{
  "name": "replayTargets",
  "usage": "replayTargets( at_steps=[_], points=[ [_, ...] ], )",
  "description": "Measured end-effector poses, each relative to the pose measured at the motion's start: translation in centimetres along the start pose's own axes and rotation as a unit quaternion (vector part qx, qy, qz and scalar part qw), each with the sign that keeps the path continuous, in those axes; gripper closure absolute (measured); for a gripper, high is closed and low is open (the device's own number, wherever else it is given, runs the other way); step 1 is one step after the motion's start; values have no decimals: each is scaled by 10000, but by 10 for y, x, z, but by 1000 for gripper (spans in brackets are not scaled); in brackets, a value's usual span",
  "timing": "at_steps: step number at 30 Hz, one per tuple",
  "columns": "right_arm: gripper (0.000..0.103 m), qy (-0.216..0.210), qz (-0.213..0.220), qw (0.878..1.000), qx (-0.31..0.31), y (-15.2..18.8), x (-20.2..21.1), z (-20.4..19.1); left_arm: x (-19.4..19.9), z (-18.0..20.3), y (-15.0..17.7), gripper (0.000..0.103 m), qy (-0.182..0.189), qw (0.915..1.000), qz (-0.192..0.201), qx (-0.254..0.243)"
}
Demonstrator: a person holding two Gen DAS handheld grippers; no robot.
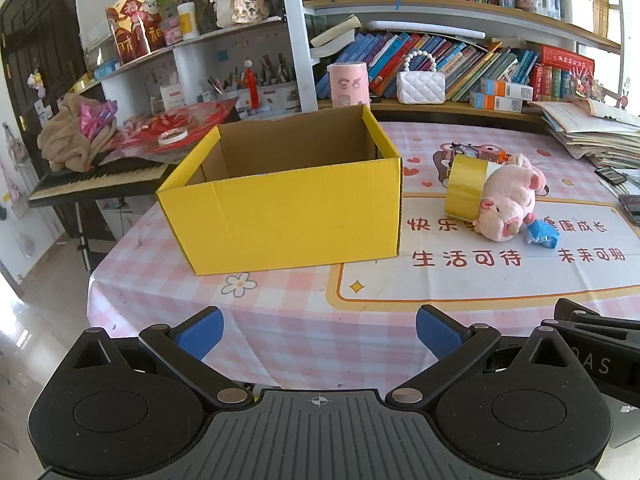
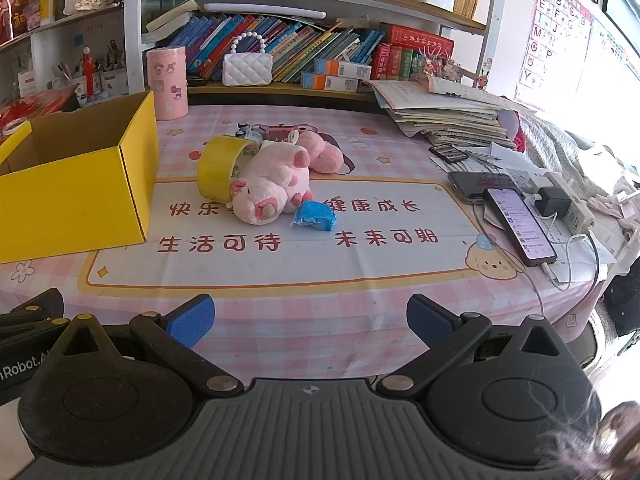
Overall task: Organize objects
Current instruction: 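Move both tools toward the pink plush pig and blue object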
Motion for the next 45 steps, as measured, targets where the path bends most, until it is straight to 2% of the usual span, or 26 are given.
replayTargets(
  at_steps=[20, 34, 45],
  points=[
    [0, 6, -18, 10000, 5, 1, -4, -5, -7, 4, 3, 0, 76, 9999, -83, -5],
    [0, 26, -97, 9999, -9, 3, -6, 6, -7, 7, 1, 0, 147, 9997, -179, -21],
    [0, -144, -82, 9998, 107, -10, -24, 14, -19, 18, -10, 0, 92, 9995, -255, 140]
  ],
)
Point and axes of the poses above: each gripper's, at about its wrist camera, not at the fingertips, and x roughly against the way its jaws point, z to its right, y to its underside, the point moved 6 cm from there along -x, roughly the way its jaws point, and after that the axes turned 8 degrees about x, right-handed, at the moved point
